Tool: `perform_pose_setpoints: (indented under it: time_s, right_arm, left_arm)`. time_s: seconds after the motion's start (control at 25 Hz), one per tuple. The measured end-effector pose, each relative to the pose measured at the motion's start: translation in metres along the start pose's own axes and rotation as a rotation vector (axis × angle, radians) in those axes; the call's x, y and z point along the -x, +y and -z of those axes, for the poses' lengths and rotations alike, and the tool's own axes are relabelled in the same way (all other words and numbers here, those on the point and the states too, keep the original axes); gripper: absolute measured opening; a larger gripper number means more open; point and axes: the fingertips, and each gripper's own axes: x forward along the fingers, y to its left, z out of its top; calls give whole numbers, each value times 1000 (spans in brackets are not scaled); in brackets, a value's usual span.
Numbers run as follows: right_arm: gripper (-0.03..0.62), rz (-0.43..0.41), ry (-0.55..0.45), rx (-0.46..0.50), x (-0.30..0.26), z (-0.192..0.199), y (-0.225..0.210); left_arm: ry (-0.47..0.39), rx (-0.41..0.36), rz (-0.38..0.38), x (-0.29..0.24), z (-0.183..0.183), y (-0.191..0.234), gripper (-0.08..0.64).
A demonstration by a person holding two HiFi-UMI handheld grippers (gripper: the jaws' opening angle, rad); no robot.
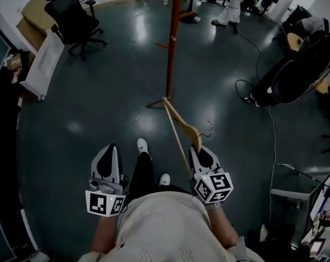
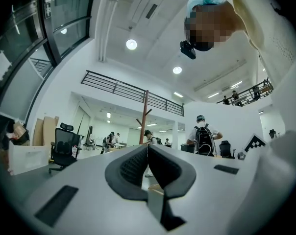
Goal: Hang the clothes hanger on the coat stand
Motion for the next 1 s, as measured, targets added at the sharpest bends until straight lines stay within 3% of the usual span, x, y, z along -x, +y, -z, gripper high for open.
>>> perform_pose_setpoints:
  time_s: [0.36, 0.72, 1.0]
  right_arm:
    - [69, 104, 68, 35, -52, -17, -49]
    - [69, 124, 84, 104, -184, -37, -66]
    - [69, 143, 111, 156, -295, -61, -75]
  left_arm:
    - [42, 61, 108, -123, 34, 20, 14]
    - [71, 13, 248, -245, 61, 68, 14]
    - [87, 63, 286, -319, 69, 126, 14]
